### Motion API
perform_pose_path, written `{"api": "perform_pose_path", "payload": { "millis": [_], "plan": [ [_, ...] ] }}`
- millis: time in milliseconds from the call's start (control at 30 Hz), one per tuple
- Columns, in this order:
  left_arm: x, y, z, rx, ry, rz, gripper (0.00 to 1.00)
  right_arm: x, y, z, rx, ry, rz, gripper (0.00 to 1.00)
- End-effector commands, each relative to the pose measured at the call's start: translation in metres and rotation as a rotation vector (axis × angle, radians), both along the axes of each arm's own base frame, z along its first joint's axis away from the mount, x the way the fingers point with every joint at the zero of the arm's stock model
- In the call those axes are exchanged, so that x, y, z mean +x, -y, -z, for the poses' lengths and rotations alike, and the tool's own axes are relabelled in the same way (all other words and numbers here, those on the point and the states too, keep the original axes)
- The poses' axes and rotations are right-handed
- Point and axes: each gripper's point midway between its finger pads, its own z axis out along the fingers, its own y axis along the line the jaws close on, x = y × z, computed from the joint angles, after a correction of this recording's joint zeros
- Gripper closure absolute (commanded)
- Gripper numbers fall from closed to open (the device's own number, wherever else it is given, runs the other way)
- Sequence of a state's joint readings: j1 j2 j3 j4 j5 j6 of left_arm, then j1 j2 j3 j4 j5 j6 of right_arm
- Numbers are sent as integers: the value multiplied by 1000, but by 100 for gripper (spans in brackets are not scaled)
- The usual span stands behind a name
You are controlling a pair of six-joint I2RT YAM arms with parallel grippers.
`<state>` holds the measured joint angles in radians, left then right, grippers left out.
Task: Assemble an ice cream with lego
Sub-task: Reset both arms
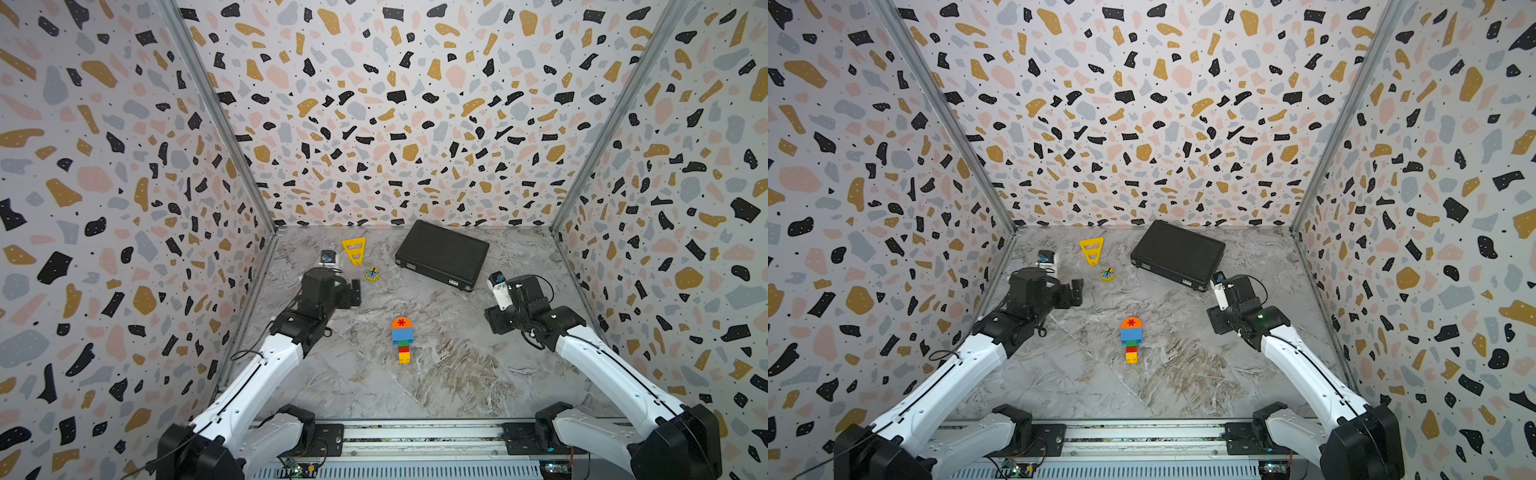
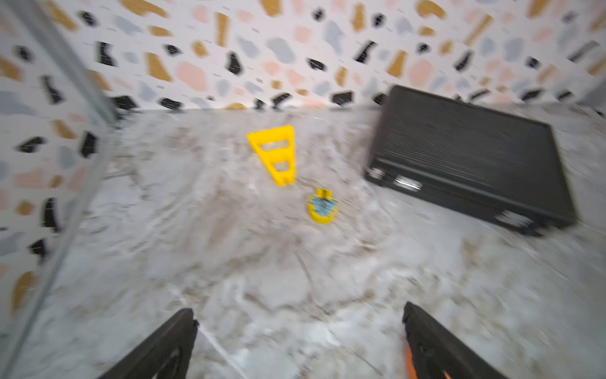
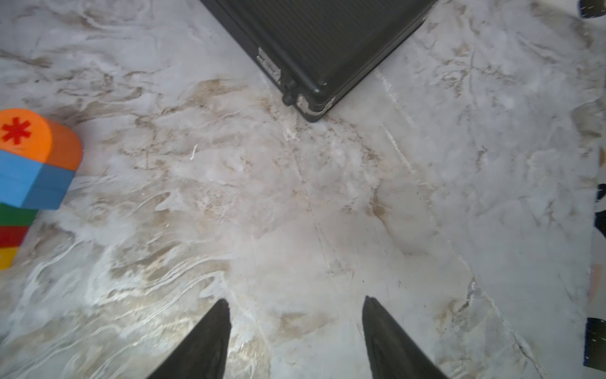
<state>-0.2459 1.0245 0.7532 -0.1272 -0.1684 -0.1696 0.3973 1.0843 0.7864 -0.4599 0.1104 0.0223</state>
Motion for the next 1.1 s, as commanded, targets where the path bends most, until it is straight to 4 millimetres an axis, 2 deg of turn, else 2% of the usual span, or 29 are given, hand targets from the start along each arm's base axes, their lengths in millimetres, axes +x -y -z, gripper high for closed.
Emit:
{"api": "perform_pose_path", "payload": {
  "millis": [0,100,200,233,267,367,433,467,500,533,600,667,700,733,800,833,1067],
  "plan": [
    [10,-37,-9,120,197,-63,2,35,18,-22,-16,244,128,33],
    [-1,-60,36,187,230,-175,2,53,45,-9,-63,366,242,33],
    [-5,-59,80,177,226,-162,1,65,64,20,-92,424,299,33],
    [-2,-64,80,195,248,-191,2,67,66,28,-106,440,289,33],
    [1,-58,80,188,268,-157,1,69,65,34,-101,480,274,33],
    [16,-56,101,167,192,-123,0,68,62,33,-136,577,219,35],
    [30,-48,117,146,166,-42,0,65,88,36,-97,656,325,34],
    [31,-54,112,92,188,-42,0,61,104,38,-26,697,390,33],
    [28,-60,117,61,129,-48,0,60,121,44,45,703,454,32],
    [29,-60,119,41,108,-37,1,62,131,42,86,716,478,32],
    [32,-60,116,40,154,-33,1,72,128,50,124,597,445,31],
    [31,-61,119,45,117,-34,0,98,106,65,132,447,311,31],
    [31,-61,118,47,117,-36,0,96,114,65,162,444,346,25],
    [31,-61,118,45,122,-35,0,92,122,65,173,439,384,22],
    [31,-60,118,43,131,-34,0,94,122,63,175,470,382,20],
    [31,-60,118,43,129,-34,0,93,123,63,171,453,387,1],
    [31,-60,119,47,127,-32,0,92,123,63,172,460,386,0]
  ]
}}
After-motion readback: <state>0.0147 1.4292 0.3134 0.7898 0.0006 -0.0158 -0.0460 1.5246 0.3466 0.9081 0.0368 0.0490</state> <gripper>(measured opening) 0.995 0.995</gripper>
